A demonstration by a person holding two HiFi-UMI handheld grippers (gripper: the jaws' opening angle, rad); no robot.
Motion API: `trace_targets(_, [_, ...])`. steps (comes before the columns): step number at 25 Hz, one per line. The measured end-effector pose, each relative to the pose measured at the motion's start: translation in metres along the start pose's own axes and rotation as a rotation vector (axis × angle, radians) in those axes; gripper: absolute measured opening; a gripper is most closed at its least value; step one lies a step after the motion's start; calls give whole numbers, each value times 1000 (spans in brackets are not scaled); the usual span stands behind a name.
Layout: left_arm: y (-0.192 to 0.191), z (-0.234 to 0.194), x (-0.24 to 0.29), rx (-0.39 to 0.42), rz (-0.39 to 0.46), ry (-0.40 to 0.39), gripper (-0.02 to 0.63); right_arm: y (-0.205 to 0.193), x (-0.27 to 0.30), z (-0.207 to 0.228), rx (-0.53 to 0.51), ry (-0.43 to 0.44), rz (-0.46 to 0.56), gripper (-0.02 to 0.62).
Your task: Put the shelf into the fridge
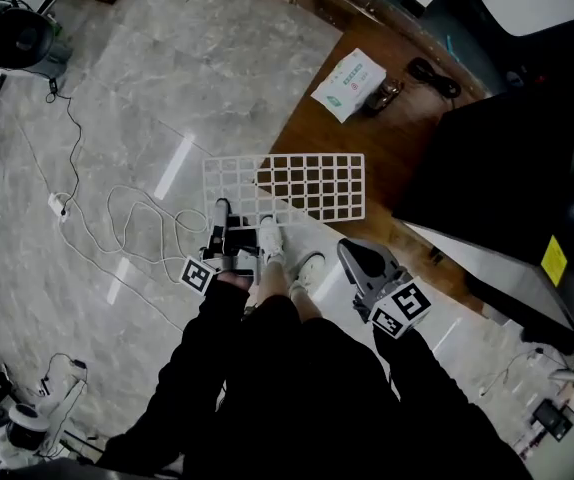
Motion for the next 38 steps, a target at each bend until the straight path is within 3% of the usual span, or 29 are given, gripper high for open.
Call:
trace_targets(9, [-22, 105, -46, -8, 83, -71, 38, -19, -74, -30, 379, -41, 124, 20])
trace_targets(12, [-37, 134, -55, -7, 94, -95, 40, -18, -87, -32, 485, -25, 184, 91])
trace_targets(20, [-69, 199, -96, -19, 163, -119, 41, 11, -103, -31, 735, 62, 414, 203])
trace_targets(24, [-72, 220, -133, -10, 175, -148, 41, 7, -98, -45, 817, 94, 476, 242])
trace_targets(27, [-81, 228, -153, -2, 186, -160, 41, 3, -99, -44, 865, 91, 497, 234])
trace_targets(33, [-81, 246, -167, 8, 191, -170, 41, 13, -86, -53, 937, 88, 544, 136])
trace_targets(36, [-85, 247, -169, 7, 187, -172, 41, 15, -86, -50, 945, 94, 570, 55])
trace_targets(38, [-84, 248, -168, 0, 184, -171, 41, 20, -85, -51, 955, 116, 592, 44])
Point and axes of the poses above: the fingertips, and each gripper's own axes: x forward along the fingers, z to its right, y out of its top, the point moved 10 cm from there along -x, backward along the fingers, and after that the axes turned 8 degrees about -x, right-handed, at the moved point
